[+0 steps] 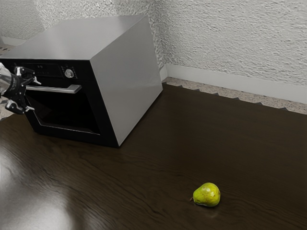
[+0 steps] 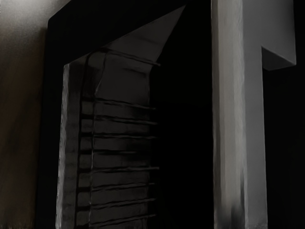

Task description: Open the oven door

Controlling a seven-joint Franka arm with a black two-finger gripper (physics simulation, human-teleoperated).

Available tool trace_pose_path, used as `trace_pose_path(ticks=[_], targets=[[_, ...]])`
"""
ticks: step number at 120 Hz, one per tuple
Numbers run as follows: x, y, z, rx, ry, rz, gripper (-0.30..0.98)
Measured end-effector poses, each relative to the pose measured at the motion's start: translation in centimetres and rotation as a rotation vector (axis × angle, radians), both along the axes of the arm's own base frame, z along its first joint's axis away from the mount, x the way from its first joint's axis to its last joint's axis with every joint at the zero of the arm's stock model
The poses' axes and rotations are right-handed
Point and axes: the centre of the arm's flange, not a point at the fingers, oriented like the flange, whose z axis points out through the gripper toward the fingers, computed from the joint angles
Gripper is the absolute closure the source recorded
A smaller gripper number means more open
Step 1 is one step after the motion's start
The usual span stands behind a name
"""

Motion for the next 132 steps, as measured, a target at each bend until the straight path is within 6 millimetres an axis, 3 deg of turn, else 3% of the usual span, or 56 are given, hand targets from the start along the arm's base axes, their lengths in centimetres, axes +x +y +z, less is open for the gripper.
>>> trace_pose_path(ticks=[25, 38, 54, 66, 76, 82, 88, 96, 98, 105, 108, 112, 116, 124, 132], targets=[[0.1, -0.3, -2.3, -0.044, 0.011, 0.012, 0.00], [-1.7, -0.9, -3.0, -0.066, 0.011, 0.031, 0.00], [-9.0, -3.6, -3.6, -0.095, 0.005, 0.076, 0.00], [-15.8, -6.0, -4.9, -0.111, -0.009, 0.131, 0.00], [-22.9, -10.6, -5.2, -0.088, -0.075, 0.170, 0.00], [-25.0, -12.4, -5.3, -0.070, -0.106, 0.175, 0.00], [-23.4, -14.5, -3.5, -0.002, -0.090, 0.128, 0.00], [-17.0, -19.1, 4.9, 0.128, -0.033, -0.064, 0.00], [-15.2, -20.7, 7.3, 0.150, -0.028, -0.128, 0.01], [-7.4, -27.2, 19.8, 0.262, 0.004, -0.368, 0.01], [-4.6, -31.5, 22.5, 0.285, 0.037, -0.498, 0.01], [-2.0, -35.1, 23.3, 0.286, 0.106, -0.628, 0.01], [-0.4, -37.4, 22.3, 0.272, 0.190, -0.710, 0.00], [1.1, -39.2, 18.7, 0.199, 0.350, -0.789, 0.00], [0.9, -40.7, 17.0, 0.163, 0.448, -0.837, 0.00]])
